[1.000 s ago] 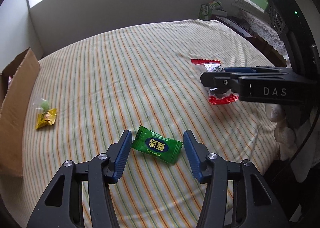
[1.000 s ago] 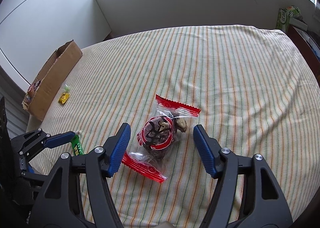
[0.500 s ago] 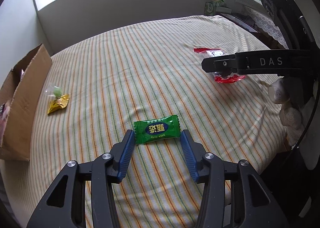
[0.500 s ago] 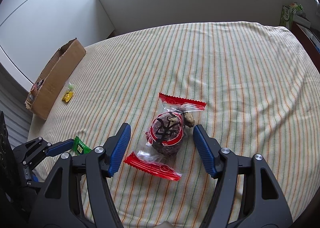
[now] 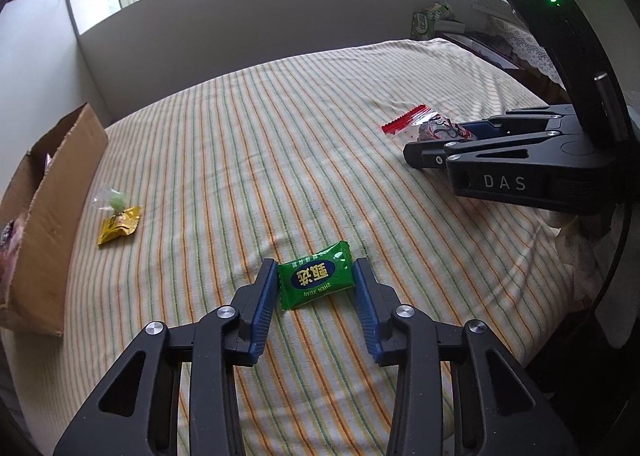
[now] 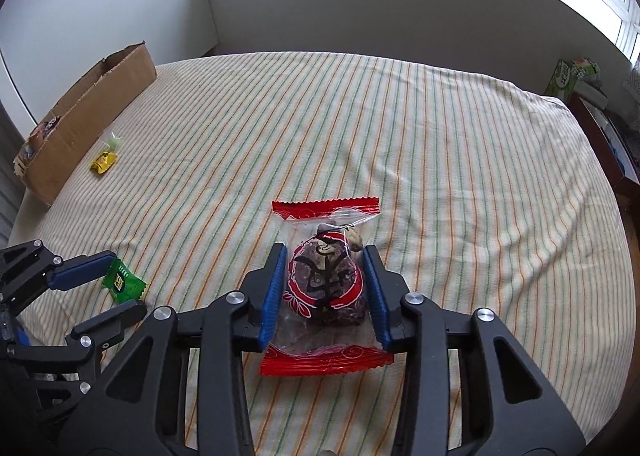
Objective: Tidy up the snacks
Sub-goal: 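Lift both held snacks and carry them over the cardboard box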
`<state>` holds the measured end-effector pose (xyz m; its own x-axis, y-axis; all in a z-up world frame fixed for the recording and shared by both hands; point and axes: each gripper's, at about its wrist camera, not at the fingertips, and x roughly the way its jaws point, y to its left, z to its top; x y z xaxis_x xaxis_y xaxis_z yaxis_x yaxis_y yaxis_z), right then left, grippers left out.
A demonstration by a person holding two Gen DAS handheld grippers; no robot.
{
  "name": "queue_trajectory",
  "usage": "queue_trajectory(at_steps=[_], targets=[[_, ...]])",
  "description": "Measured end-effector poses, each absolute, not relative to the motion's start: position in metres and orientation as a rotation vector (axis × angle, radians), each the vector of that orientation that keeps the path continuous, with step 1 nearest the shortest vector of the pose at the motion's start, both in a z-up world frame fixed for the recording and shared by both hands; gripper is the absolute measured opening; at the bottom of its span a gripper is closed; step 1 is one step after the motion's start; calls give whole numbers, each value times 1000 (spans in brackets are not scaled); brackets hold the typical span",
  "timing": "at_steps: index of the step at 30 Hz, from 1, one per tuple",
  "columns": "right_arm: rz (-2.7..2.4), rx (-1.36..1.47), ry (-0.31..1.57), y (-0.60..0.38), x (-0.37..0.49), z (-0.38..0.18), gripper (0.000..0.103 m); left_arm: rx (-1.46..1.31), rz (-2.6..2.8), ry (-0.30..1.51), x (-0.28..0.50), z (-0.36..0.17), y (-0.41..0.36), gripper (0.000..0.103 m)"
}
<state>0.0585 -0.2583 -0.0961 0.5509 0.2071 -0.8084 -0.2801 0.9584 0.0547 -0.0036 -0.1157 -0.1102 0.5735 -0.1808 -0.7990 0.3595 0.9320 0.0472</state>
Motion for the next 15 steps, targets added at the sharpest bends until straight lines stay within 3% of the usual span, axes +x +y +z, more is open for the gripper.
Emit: queue_trajectory(at_steps=[15], targets=[[370,27,847,-240,56,-56,38,146,-274,838,1,-90,-85,36]])
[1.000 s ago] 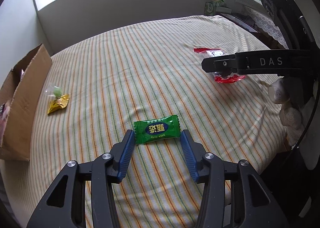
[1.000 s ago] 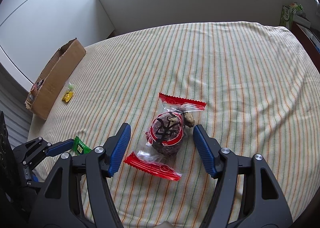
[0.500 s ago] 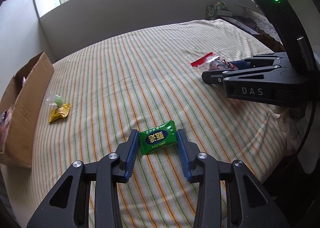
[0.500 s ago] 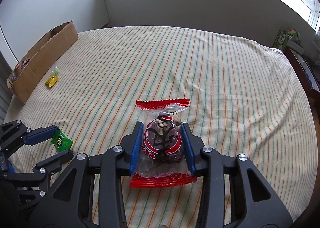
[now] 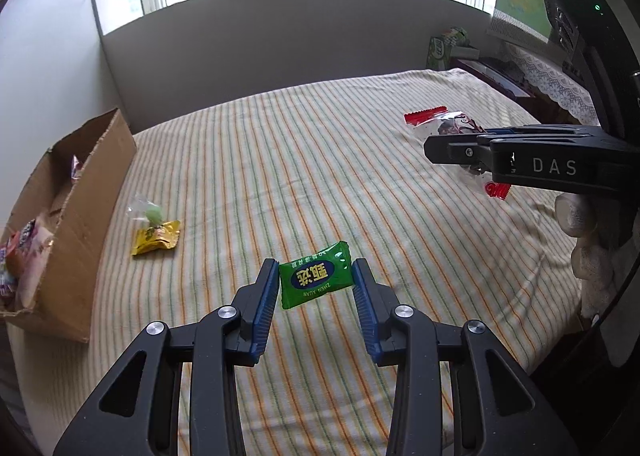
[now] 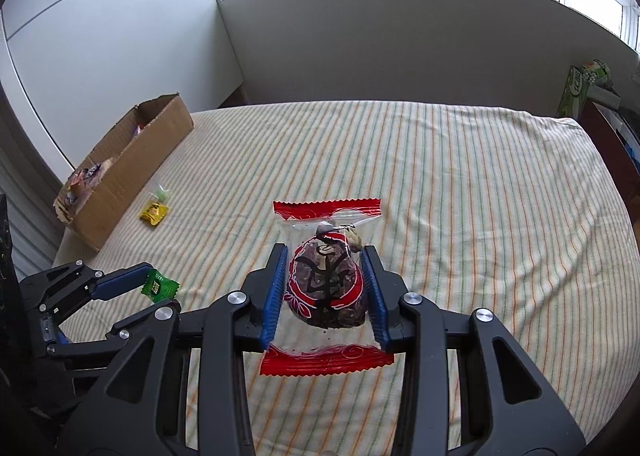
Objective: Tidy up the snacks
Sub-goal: 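Lift both held snacks and carry them over the cardboard box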
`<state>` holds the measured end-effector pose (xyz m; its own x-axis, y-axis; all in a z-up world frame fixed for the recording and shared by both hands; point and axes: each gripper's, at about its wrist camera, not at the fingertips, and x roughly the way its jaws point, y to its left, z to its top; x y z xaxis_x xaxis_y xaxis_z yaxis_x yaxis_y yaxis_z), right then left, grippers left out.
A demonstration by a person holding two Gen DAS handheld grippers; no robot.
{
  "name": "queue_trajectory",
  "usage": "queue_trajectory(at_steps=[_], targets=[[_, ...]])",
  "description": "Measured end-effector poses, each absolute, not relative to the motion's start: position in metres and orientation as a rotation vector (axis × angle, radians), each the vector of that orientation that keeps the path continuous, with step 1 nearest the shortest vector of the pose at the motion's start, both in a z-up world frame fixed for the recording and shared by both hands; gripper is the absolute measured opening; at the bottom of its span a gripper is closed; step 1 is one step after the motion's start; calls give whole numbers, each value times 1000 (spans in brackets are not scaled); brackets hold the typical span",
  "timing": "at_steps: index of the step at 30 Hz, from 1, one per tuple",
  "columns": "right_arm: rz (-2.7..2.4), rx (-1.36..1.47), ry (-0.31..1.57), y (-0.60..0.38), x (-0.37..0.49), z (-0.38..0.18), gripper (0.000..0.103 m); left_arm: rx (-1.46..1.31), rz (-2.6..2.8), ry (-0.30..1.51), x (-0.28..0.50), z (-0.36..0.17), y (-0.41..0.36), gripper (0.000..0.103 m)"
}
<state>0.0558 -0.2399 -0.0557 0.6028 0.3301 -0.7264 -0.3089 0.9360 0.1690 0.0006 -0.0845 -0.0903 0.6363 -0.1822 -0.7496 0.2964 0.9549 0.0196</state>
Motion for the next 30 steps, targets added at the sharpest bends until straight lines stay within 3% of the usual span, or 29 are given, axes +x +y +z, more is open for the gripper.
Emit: queue_trajectory(at_steps=[18,30], targets=[[559,-64,778,-89,99,-13,38,-54,-119,653,25,-33,32,36],[673,-61,785,0,138,-5,38,-124,40,630,59,-23,119,36]])
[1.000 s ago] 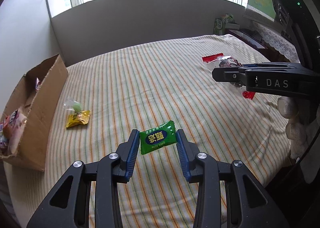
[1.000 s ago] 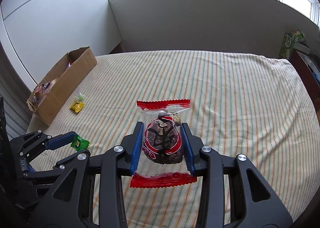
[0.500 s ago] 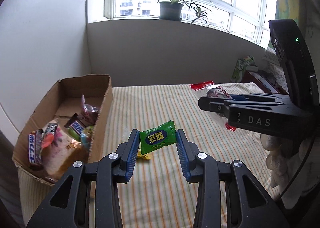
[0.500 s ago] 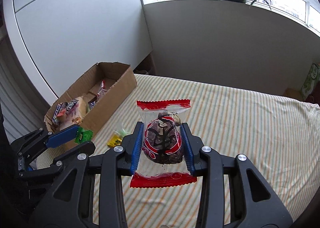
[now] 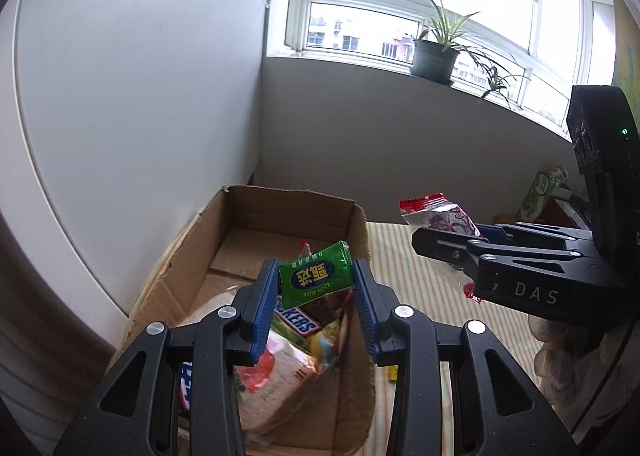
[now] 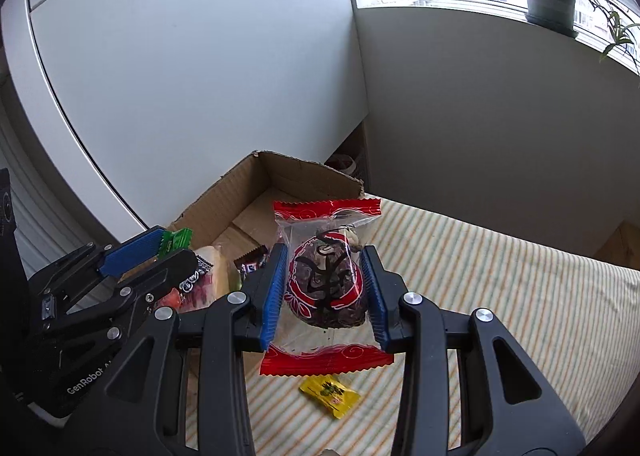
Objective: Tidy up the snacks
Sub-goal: 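Lift both held snacks and carry them over the cardboard box, then open both grippers to drop the snacks into the box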
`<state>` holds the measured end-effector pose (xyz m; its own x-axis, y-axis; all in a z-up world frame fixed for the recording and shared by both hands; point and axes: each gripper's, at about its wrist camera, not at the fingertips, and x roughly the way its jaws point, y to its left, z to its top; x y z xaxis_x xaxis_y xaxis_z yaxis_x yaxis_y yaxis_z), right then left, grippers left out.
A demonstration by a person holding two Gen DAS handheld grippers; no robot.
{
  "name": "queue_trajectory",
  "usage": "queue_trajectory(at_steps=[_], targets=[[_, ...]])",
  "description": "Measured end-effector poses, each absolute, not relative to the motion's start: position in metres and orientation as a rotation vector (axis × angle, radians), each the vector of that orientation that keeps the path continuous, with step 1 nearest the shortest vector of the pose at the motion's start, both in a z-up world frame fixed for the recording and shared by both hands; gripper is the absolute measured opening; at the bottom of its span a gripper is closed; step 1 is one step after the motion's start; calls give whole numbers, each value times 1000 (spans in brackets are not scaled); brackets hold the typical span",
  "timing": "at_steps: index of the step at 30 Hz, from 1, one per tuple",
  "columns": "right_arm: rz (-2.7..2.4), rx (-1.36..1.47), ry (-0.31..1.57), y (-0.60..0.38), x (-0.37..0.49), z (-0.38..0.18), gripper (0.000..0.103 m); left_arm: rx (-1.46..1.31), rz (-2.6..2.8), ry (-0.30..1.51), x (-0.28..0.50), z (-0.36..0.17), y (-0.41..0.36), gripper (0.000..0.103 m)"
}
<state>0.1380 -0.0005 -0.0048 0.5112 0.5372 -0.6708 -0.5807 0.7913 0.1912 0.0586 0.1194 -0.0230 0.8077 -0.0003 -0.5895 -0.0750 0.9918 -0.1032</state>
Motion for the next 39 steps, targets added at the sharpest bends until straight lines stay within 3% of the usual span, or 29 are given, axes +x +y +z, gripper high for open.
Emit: queue_trajectory(at_steps=[30,34,36,39], targets=[[745,-39,848,57,176,-31,41,-158,126,675,82,-36,160,38],[742,-34,847,56,177,-32,41,-164,131,672,81,-34,161,45],[741,-34,845,54,175,-30,42,-167,130,670,80,-33,162,56],[731,-24,840,50,175,-28,51,-168,135,663,79,-32,163,56]])
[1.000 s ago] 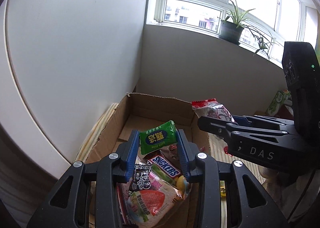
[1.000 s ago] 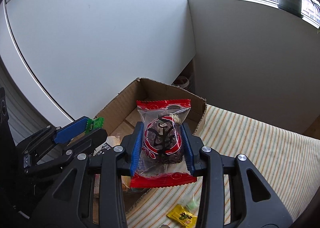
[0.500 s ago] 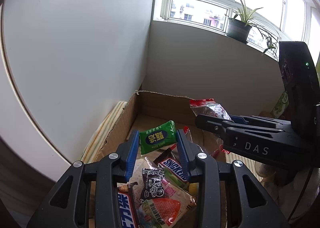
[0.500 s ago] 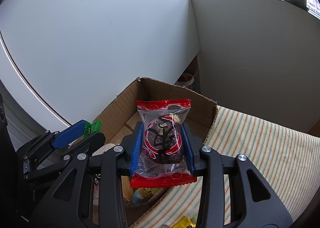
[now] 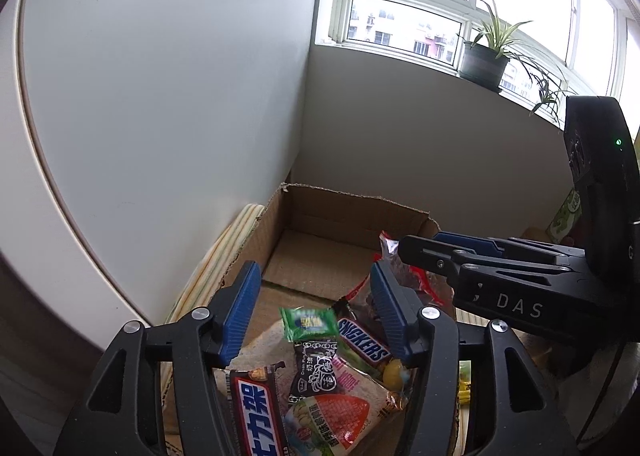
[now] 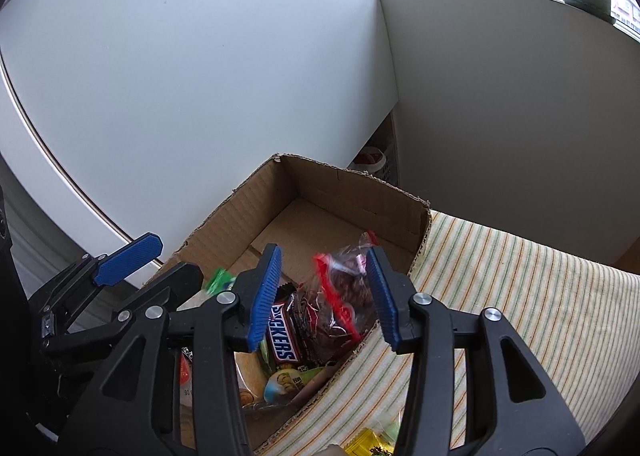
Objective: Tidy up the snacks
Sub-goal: 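Open both grippers to drop the snacks into the box, then move the right gripper to the clear green-candy bag while the left gripper approaches the yellow packet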
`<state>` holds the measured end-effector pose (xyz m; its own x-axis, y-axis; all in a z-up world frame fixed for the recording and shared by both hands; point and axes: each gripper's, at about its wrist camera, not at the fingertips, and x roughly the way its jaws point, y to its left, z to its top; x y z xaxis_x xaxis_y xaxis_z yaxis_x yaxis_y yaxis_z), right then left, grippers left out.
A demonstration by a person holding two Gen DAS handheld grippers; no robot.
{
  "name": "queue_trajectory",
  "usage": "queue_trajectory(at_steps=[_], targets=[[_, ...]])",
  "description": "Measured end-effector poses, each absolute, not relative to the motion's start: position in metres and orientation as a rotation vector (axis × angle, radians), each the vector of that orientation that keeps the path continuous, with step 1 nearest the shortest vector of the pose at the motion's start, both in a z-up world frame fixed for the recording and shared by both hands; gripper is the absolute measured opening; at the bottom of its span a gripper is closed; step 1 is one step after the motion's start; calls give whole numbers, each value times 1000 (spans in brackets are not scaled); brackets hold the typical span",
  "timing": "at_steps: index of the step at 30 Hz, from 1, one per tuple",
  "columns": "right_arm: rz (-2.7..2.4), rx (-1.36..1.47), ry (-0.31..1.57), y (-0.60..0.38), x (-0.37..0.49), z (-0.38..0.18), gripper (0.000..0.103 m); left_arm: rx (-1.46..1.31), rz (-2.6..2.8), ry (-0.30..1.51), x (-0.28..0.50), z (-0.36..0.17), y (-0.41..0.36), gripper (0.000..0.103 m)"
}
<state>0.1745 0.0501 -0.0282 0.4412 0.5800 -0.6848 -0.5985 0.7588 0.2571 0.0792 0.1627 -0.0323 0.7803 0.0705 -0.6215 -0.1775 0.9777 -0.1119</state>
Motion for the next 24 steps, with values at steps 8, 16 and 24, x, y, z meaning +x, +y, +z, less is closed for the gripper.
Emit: queue_trajectory(at_steps=[8,16,24], targets=[[718,-48,819,25,155,-16,51,-184,129,627,64,-21,157,56],[669,-68,813,-22,124,-13,51,-204,82,577,37,-8,130,57],[624,-26,882,-67,113,-42,51,-204,53,544,11,-10,103,57]])
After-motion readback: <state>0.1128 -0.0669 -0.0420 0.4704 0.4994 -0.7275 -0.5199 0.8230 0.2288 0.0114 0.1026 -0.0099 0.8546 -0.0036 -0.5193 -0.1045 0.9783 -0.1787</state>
